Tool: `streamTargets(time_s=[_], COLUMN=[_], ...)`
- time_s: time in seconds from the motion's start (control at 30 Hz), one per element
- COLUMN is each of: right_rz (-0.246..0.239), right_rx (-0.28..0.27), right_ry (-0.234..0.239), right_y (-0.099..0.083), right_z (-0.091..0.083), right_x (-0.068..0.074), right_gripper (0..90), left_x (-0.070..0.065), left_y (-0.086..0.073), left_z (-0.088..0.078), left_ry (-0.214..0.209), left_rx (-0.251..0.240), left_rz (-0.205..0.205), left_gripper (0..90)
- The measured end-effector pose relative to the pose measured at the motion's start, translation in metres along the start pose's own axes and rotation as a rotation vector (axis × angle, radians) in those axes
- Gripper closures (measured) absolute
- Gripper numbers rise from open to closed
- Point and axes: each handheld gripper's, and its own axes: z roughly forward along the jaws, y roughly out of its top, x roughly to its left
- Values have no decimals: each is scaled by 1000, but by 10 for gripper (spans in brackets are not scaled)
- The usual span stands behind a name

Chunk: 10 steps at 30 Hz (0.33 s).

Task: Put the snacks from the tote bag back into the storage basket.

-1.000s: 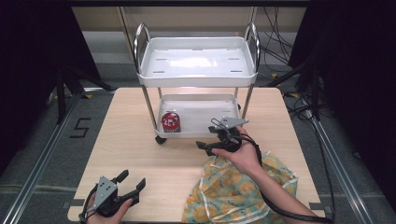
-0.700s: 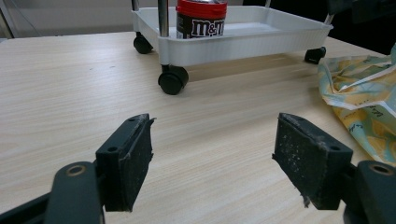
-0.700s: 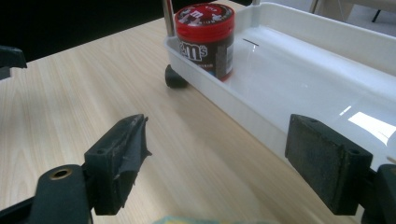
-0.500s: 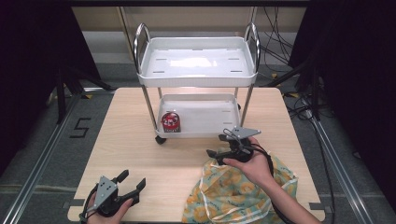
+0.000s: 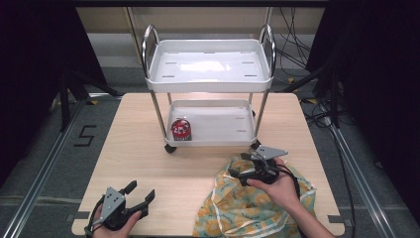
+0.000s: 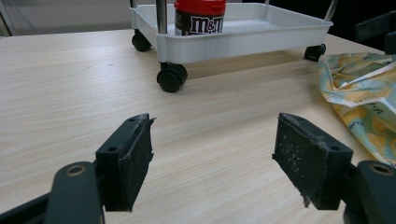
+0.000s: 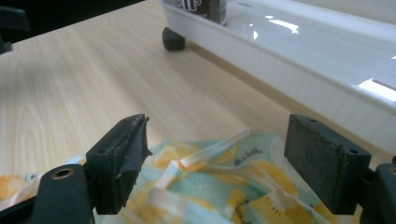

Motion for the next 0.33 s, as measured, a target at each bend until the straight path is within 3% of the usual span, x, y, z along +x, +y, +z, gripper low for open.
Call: streamTargets(time_s=[0.13,0.17,0.33], right_rz=[-7,22,-15], right_rx=[-8,-13,-32], right_ry=[-6,-11,-9], right_y=[-6,-7,-8], right_z=[-1,-1,-1], right_x=[-3,-1,-2], right_gripper=[226,227,229], left_x=[-1,0,0], left_y=[0,-1,-1], left_z=[0,1,2], left_ry=[-5,-11,-27], left_rx=[-1,-10,2], left_rz=[3,4,4], left_gripper=[271,272,272])
